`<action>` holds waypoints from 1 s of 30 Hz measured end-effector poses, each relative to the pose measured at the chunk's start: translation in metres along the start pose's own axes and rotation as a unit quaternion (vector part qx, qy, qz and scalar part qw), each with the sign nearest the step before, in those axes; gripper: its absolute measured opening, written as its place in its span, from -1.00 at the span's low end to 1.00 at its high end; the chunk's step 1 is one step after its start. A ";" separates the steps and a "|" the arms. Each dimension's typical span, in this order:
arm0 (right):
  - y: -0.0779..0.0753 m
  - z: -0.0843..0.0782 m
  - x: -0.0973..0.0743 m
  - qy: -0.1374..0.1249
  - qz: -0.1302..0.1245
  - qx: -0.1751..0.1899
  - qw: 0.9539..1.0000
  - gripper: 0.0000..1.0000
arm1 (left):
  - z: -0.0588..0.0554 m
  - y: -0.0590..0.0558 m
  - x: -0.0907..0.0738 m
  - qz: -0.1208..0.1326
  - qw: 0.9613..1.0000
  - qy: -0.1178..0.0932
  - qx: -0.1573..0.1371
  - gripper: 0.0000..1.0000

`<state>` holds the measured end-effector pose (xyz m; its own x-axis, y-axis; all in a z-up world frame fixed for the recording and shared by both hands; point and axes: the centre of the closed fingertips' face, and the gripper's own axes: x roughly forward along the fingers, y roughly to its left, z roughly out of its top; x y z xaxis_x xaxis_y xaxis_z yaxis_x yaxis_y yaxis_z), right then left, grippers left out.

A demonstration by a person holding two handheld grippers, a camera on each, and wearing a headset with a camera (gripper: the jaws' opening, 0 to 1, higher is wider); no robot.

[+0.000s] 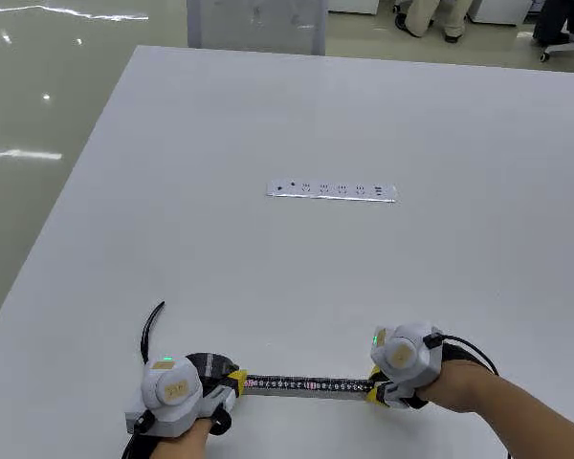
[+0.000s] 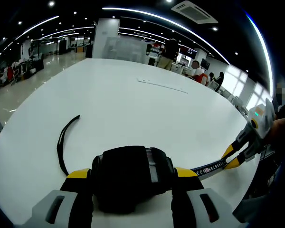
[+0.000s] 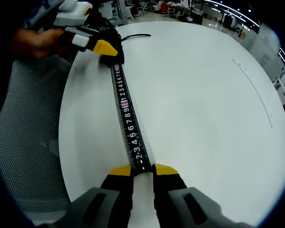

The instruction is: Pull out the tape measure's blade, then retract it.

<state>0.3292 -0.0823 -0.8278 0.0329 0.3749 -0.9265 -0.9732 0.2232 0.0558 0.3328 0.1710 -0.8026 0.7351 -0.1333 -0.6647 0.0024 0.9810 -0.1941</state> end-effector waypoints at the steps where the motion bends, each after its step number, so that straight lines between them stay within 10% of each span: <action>1: 0.000 0.000 0.000 0.000 -0.001 -0.001 1.000 -0.71 | 0.000 0.000 0.000 0.000 1.000 0.000 0.000 0.27; 30: 0.007 0.016 0.006 -0.004 -0.004 -0.020 1.000 -0.71 | -0.001 -0.001 -0.001 -0.007 1.000 0.005 -0.002 0.26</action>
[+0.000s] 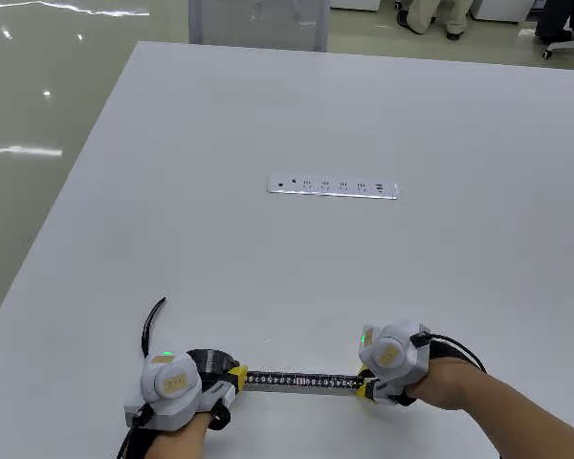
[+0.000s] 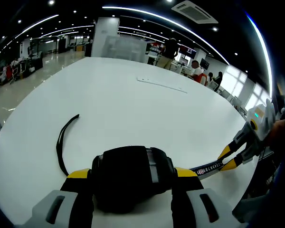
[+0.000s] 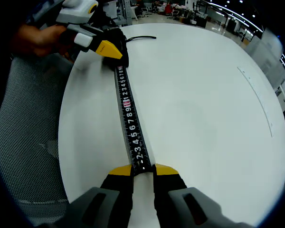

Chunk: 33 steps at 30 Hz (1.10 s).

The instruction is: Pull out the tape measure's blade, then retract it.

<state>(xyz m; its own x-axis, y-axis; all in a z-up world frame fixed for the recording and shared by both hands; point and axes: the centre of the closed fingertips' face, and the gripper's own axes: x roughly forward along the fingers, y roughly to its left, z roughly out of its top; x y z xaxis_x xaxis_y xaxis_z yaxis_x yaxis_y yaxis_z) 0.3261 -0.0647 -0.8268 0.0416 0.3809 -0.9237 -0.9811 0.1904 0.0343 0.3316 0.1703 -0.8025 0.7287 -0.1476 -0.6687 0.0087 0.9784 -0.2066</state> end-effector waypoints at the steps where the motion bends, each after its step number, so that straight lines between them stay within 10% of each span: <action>1: 0.000 0.000 0.001 0.000 0.000 0.001 1.000 -0.71 | 0.000 0.000 0.000 0.000 1.000 0.000 0.000 0.26; 33: 0.007 0.021 0.010 -0.004 0.007 -0.003 1.000 -0.71 | 0.000 0.001 0.000 -0.011 1.000 0.001 0.003 0.26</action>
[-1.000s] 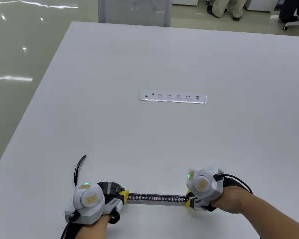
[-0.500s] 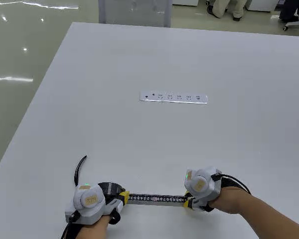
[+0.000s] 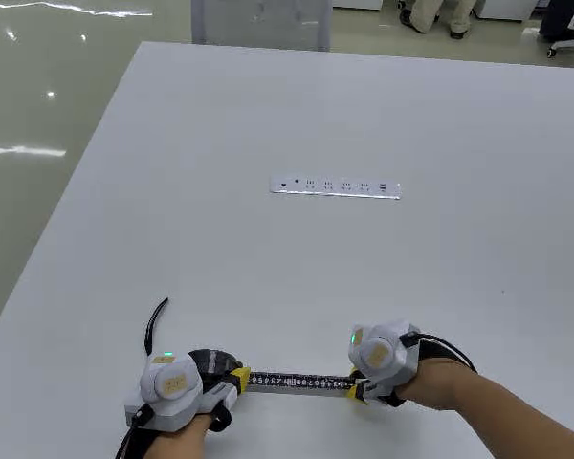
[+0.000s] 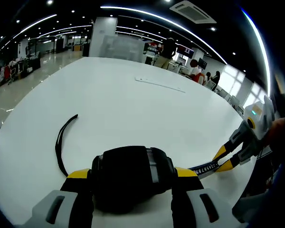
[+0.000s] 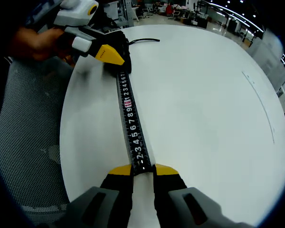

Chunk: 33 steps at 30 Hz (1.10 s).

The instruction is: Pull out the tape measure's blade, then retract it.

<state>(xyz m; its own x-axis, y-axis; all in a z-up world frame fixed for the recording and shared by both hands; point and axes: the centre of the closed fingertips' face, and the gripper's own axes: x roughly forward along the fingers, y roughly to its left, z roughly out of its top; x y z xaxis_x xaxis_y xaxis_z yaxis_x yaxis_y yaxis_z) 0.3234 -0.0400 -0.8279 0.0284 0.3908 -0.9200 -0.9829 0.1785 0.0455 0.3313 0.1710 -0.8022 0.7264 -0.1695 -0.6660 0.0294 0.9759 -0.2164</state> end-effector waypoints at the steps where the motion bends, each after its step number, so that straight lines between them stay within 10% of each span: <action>1: 0.000 0.001 0.001 -0.001 0.000 -0.001 1.000 -0.71 | 0.000 0.000 0.000 0.000 1.000 0.000 0.000 0.26; 33: 0.001 0.019 0.007 -0.010 -0.004 -0.002 1.000 -0.71 | 0.000 0.000 0.000 0.006 1.000 -0.002 -0.005 0.27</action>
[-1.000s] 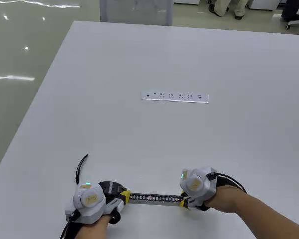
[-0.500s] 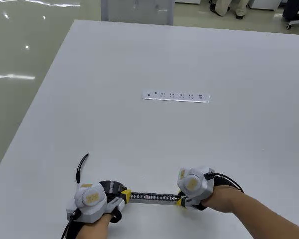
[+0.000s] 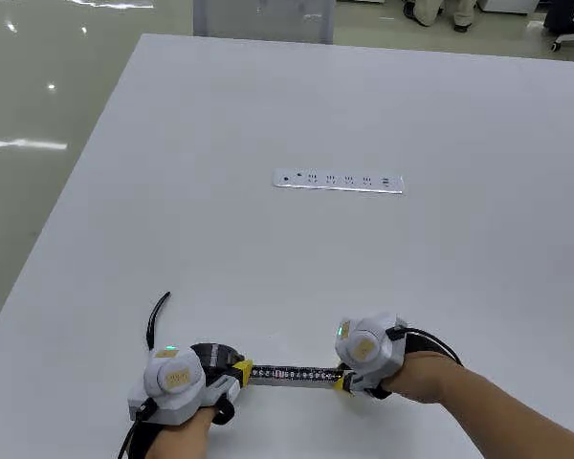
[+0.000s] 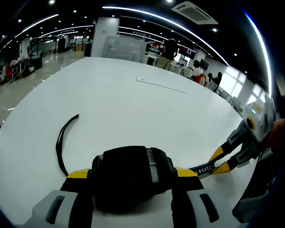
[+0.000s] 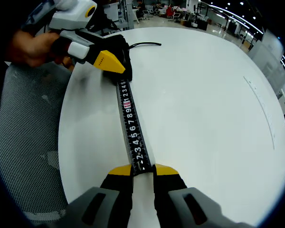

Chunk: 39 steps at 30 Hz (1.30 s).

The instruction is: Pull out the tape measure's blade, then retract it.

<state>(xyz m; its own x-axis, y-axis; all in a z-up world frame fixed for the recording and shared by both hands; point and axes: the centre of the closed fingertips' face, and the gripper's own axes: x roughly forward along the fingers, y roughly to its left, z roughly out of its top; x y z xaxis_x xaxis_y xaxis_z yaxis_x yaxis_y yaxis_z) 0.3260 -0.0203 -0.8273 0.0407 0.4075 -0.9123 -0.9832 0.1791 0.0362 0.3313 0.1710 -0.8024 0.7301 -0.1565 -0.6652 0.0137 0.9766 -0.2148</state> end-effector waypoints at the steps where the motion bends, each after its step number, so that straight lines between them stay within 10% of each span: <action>1: 0.000 0.001 0.001 0.000 0.000 0.001 1.000 -0.71 | 0.000 0.000 0.000 0.000 1.000 0.000 0.000 0.27; 39: 0.006 0.026 0.014 -0.013 0.003 -0.009 1.000 -0.71 | 0.001 -0.001 0.000 -0.002 1.000 0.000 -0.004 0.27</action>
<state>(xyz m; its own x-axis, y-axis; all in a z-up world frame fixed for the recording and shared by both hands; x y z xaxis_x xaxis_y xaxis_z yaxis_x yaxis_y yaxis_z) 0.3258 0.0099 -0.8287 0.0393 0.4308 -0.9016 -0.9863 0.1612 0.0340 0.3319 0.1705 -0.8020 0.7303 -0.1596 -0.6642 0.0107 0.9749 -0.2224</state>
